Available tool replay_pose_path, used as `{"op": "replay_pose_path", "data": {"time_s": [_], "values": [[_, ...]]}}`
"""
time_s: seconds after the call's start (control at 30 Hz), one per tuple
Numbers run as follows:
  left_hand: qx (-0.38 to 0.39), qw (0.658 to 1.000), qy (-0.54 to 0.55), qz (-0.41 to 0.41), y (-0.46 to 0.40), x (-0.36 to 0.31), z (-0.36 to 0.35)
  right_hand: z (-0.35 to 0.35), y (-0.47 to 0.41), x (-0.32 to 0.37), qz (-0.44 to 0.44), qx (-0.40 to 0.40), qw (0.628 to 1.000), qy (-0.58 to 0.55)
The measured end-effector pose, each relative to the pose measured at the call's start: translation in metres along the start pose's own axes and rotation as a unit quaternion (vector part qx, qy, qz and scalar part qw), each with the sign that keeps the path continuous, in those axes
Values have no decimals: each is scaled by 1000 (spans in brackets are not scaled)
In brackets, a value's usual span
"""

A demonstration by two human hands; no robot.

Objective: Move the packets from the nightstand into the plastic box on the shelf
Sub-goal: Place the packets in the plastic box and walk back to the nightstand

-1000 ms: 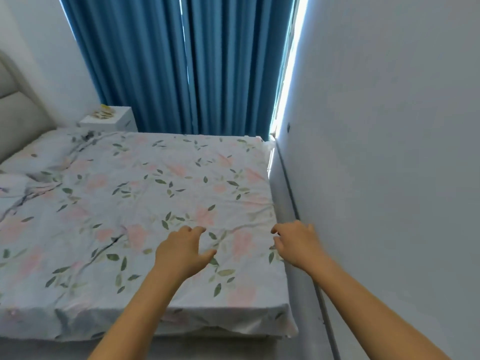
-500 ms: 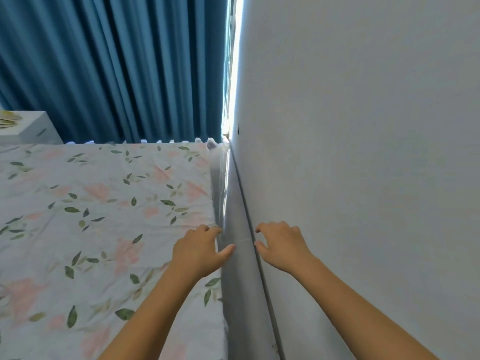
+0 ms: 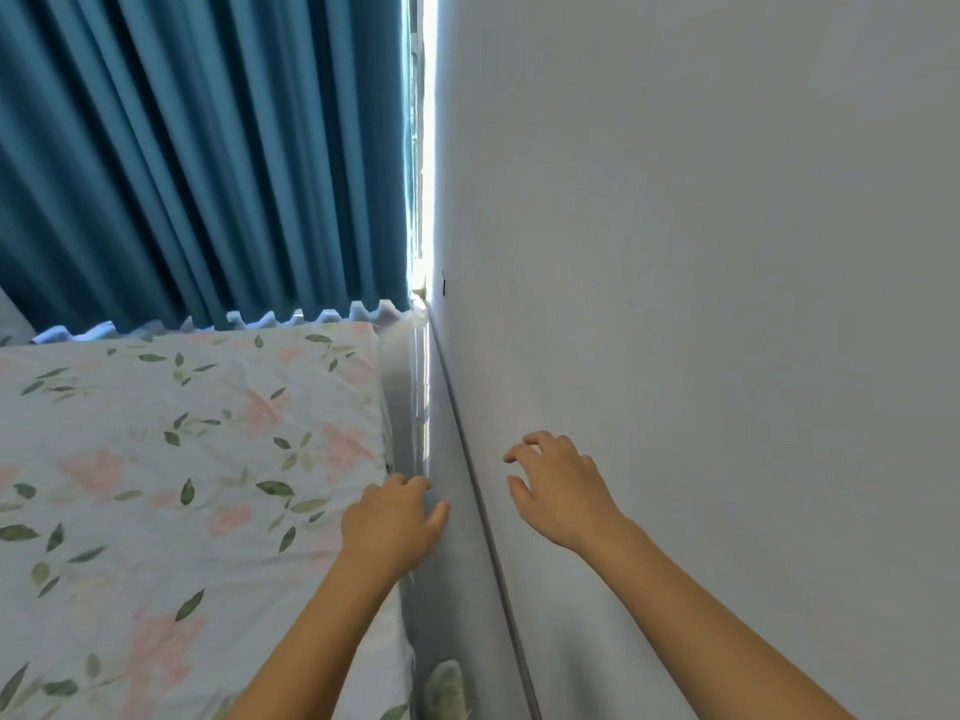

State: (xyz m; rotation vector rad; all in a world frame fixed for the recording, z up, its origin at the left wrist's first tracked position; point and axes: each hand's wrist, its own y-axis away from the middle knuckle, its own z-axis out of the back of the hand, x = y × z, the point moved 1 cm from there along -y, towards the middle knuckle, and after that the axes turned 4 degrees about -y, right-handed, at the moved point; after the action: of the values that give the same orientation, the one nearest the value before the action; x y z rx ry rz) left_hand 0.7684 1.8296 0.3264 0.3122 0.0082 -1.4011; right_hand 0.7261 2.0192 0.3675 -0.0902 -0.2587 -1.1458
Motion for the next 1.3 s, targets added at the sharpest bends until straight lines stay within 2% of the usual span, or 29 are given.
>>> {"op": "replay_pose_path", "data": {"time_s": [0.1, 0.3, 0.57, 0.8, 1.17, 1.3], "values": [[16, 1000, -8, -5, -79, 5, 19, 9, -70, -23, -17, -5, 1000, -3], [-12, 999, -34, -10, -228, 26, 84, 41, -213, -40, -21, 12, 1000, 5], [-6, 999, -23, -32, -360, 57, 123, 58, -372, -43, -9, 22, 1000, -8], [-28, 1000, -4, 0, -489, 90, 148, 64, -520, -63, -1, 54, 998, -31], [-63, 998, 7, 11, -709, 77, 212, 89, -730, -103, -55, 35, 994, -87], [-42, 999, 9, 14, -761, 85, 223, 92, -775, -103, -60, 28, 993, -101]]}}
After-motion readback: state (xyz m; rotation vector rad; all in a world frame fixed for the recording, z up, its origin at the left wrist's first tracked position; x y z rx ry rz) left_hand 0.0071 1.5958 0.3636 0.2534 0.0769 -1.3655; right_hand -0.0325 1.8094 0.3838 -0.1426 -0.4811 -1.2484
